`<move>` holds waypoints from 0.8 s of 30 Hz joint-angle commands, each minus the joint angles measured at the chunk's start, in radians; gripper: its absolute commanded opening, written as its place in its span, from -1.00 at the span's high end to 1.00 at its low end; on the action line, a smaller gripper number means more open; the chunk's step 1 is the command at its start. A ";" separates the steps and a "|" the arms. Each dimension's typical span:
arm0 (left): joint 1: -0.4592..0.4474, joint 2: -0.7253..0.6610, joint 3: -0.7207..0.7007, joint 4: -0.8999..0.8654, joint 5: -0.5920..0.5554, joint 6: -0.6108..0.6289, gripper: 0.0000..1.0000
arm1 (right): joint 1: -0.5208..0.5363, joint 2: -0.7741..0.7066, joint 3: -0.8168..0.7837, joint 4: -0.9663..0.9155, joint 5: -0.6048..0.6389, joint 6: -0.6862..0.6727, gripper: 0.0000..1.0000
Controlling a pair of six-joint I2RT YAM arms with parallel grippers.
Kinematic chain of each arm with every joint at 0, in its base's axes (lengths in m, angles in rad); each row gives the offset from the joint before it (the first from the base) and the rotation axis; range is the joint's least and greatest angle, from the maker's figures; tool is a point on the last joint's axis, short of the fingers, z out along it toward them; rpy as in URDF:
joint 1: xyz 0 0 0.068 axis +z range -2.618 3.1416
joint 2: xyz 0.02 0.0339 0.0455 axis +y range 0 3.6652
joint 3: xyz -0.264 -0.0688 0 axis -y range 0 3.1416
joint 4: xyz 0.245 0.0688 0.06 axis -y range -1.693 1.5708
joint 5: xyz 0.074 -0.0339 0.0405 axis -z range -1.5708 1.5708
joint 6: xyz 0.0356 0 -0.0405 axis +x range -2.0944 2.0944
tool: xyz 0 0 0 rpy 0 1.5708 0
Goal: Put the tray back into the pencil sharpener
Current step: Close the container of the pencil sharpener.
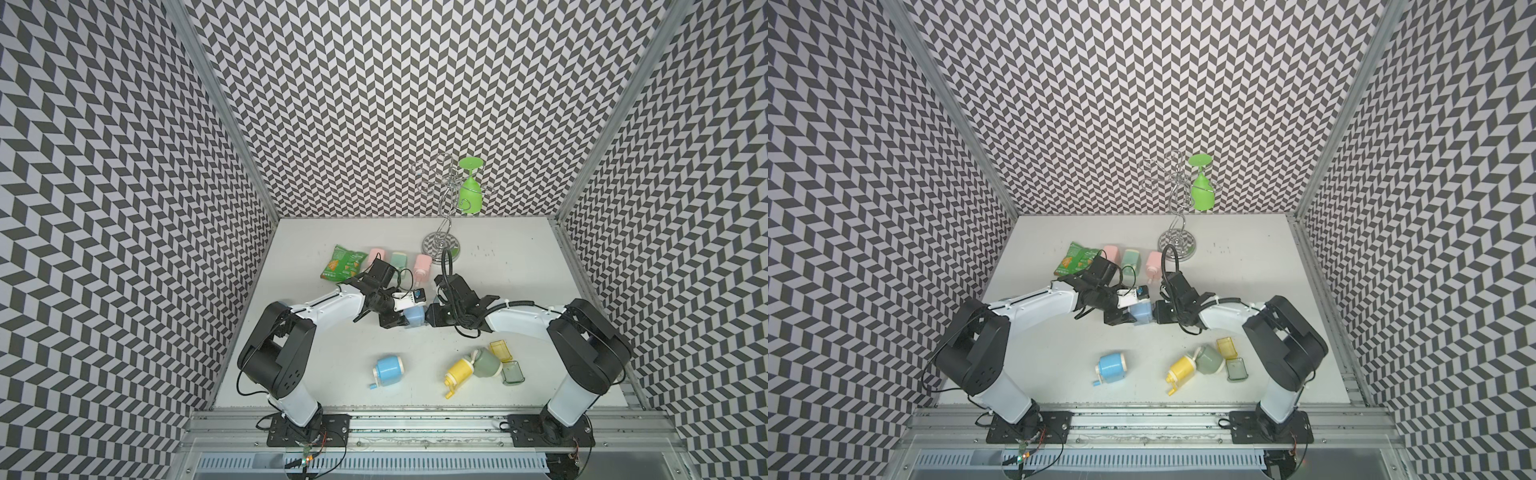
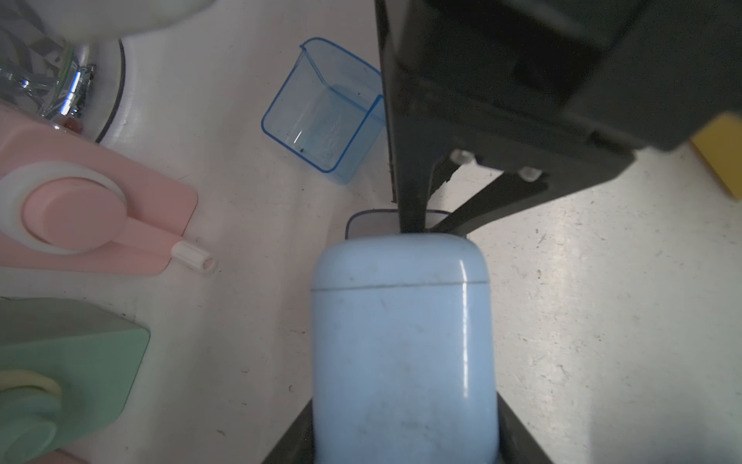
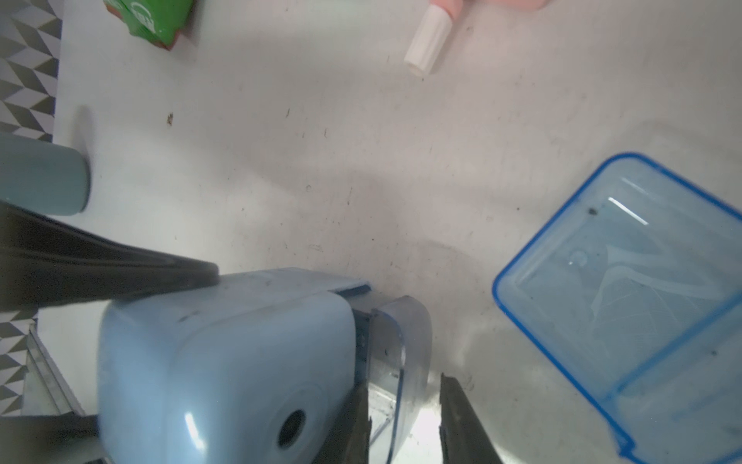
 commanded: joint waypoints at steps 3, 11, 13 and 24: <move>-0.007 0.015 -0.018 -0.014 0.002 -0.007 0.03 | -0.018 -0.118 -0.044 0.028 0.076 0.032 0.36; -0.007 0.014 -0.016 -0.013 -0.002 -0.009 0.03 | -0.009 -0.054 -0.042 0.023 0.066 0.042 0.56; -0.007 0.014 -0.015 -0.013 -0.002 -0.010 0.03 | -0.008 -0.033 -0.027 0.018 0.066 0.040 0.57; -0.007 0.017 -0.016 -0.009 0.005 -0.016 0.03 | 0.007 0.023 -0.013 0.101 -0.041 0.029 0.57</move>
